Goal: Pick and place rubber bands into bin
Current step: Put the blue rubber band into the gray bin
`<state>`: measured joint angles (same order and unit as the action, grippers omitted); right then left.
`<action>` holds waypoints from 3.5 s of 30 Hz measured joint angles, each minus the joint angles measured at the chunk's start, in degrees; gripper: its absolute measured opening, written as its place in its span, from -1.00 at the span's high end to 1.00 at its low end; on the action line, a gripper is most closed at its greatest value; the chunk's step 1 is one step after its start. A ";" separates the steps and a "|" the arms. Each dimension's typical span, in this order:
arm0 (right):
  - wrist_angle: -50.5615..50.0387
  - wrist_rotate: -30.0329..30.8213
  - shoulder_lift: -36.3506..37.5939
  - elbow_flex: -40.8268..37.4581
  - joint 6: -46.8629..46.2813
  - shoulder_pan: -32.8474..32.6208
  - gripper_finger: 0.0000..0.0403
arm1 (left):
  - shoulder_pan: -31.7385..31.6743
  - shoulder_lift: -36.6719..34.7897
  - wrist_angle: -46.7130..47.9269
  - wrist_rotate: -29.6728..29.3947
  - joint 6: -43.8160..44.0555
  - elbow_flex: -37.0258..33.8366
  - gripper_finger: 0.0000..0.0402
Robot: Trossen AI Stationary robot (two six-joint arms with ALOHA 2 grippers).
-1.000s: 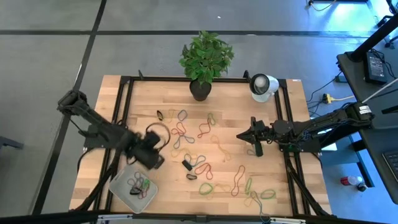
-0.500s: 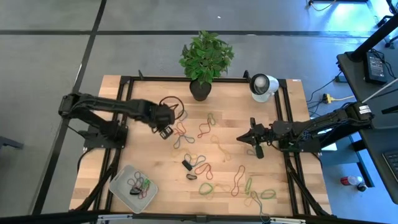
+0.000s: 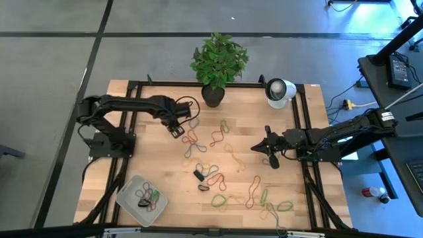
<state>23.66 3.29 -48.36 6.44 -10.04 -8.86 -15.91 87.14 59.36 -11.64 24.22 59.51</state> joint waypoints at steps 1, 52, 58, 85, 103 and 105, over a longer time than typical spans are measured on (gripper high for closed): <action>0.00 0.00 0.00 0.00 0.05 0.00 0.97 | -0.44 0.64 -0.07 0.02 -0.47 0.00 0.24; 1.96 0.12 0.02 0.00 4.98 2.78 0.96 | 16.29 18.76 -26.00 1.87 0.49 0.40 0.13; 2.00 0.09 0.02 0.00 5.92 2.78 0.96 | 16.54 17.40 -25.60 1.19 0.56 0.93 0.48; 5.27 0.09 0.00 0.00 7.51 2.82 0.96 | 20.42 14.47 -22.40 -2.50 5.75 0.89 0.64; 5.22 0.09 0.00 0.00 7.72 2.86 0.96 | 22.40 15.78 -23.04 -1.63 6.74 1.66 0.99; 5.20 0.09 0.00 0.00 7.73 2.86 0.96 | 23.68 14.60 -23.05 -1.63 7.11 2.55 0.99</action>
<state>28.86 3.38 -48.36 6.44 -2.31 -6.00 7.77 101.74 36.31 -13.27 31.33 62.05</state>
